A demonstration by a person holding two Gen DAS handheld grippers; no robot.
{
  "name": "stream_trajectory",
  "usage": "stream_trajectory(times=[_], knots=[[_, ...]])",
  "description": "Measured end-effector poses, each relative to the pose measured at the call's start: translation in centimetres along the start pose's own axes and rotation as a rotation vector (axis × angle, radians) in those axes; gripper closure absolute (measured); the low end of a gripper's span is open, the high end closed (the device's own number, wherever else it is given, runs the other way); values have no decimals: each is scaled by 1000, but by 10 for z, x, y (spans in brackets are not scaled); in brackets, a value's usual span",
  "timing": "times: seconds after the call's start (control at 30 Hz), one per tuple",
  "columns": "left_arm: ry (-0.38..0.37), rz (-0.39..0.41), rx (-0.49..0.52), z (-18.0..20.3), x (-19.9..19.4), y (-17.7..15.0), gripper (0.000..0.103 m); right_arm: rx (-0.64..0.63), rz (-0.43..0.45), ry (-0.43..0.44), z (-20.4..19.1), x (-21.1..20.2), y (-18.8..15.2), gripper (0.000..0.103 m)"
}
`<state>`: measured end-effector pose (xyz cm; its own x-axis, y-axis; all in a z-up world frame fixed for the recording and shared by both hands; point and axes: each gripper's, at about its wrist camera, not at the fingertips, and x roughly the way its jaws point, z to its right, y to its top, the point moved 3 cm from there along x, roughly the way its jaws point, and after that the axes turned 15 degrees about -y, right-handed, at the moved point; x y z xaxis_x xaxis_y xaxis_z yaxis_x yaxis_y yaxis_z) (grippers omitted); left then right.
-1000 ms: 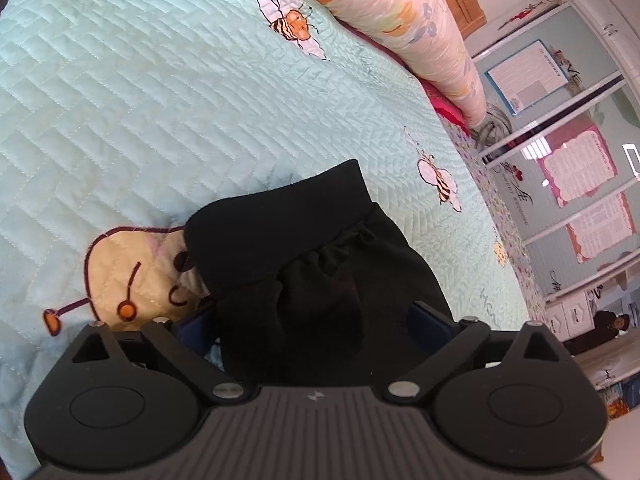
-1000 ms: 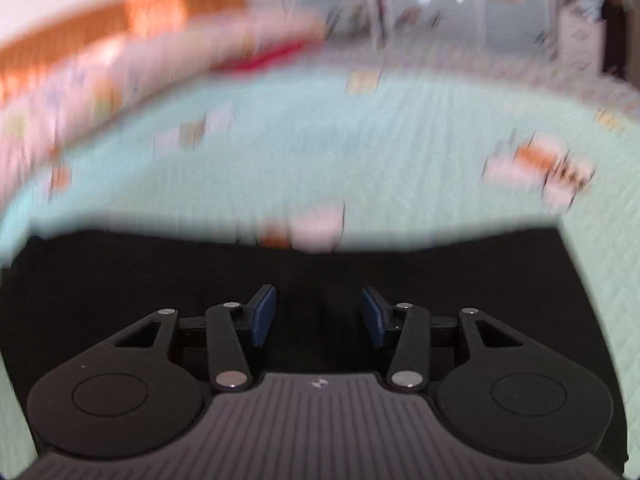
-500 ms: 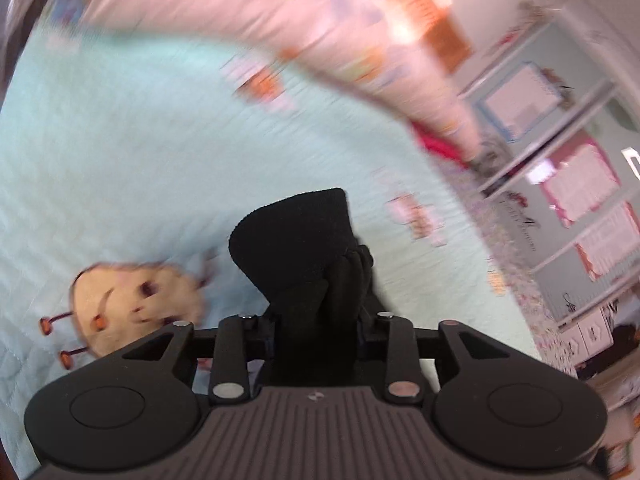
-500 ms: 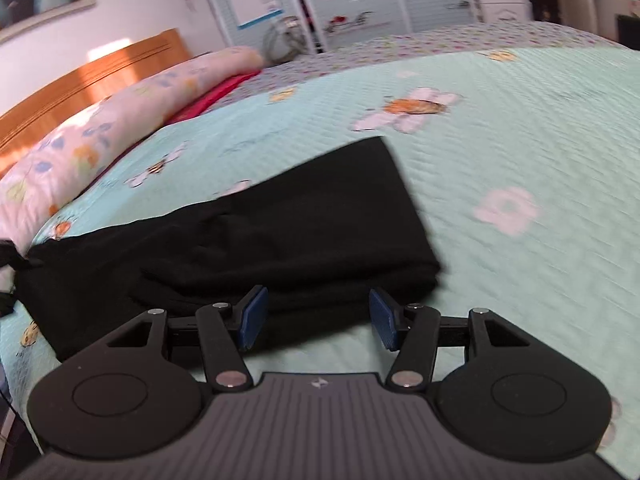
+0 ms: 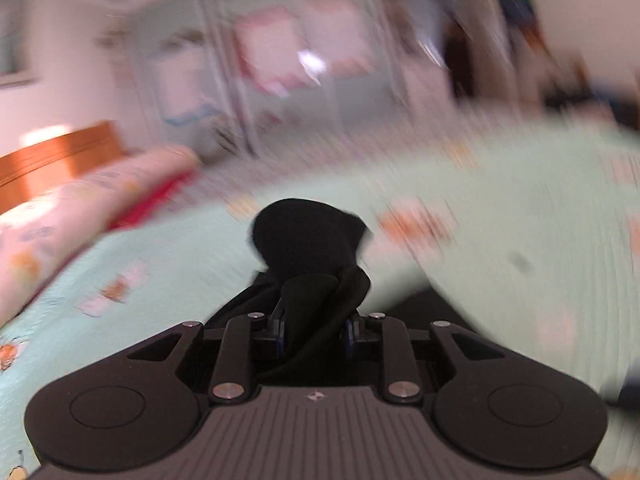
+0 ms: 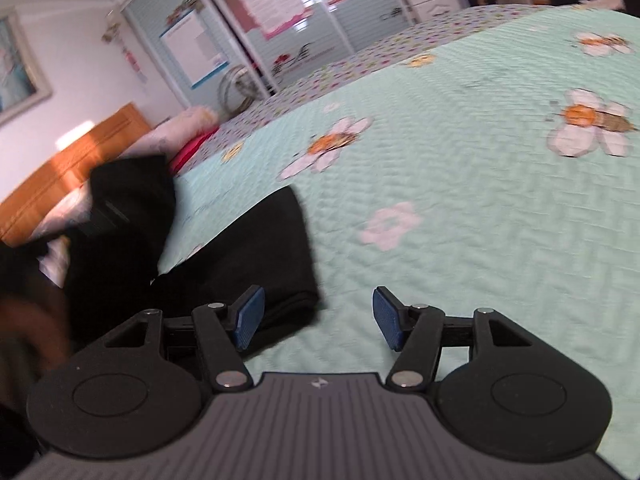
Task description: Fold clothes
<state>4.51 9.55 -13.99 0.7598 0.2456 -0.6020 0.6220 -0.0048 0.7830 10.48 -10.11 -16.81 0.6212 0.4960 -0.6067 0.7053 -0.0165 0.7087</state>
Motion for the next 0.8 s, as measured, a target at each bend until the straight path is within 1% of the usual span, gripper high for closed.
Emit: stream_trajectory(times=[0.03, 0.13, 0.23, 0.3, 0.33, 0.4, 0.43, 0.5, 0.57, 0.63, 0.7, 0.73, 0.77, 0.8], knots=[[-7, -37, 15, 9, 10, -12, 78, 13, 4, -8, 8, -2, 1, 42], [32, -12, 86, 19, 9, -27, 78, 49, 14, -33, 31, -7, 3, 42], [40, 4, 83, 18, 3, -22, 78, 76, 5, -48, 46, -5, 0, 42], [66, 44, 89, 27, -8, -12, 79, 91, -9, -44, 48, -1, -2, 42], [73, 80, 91, 31, -18, -6, 79, 91, -11, -41, 47, 0, -3, 42], [43, 164, 111, 40, -35, 1, 79, 82, -11, -31, 44, 0, -4, 42], [17, 171, 133, 46, -35, -1, 79, 74, -10, -26, 42, 0, -4, 42], [-40, 172, 179, 59, -33, -6, 78, 67, -14, -22, 40, 0, -4, 42], [-89, 83, 206, 69, -14, -22, 77, 68, -21, -30, 39, 0, -5, 42], [-106, 15, 199, 71, 1, -39, 74, 70, -19, -37, 38, -1, -4, 42], [-99, 18, 198, 70, 1, -47, 73, 65, -9, -36, 38, -5, -2, 42], [-101, 17, 191, 68, -1, -45, 72, 61, -5, -35, 38, -7, -1, 42], [-105, 15, 184, 67, -3, -43, 67, 60, -6, -36, 38, -7, -1, 42], [-112, 15, 175, 65, -7, -42, 57, 59, -6, -37, 38, -7, -1, 42]])
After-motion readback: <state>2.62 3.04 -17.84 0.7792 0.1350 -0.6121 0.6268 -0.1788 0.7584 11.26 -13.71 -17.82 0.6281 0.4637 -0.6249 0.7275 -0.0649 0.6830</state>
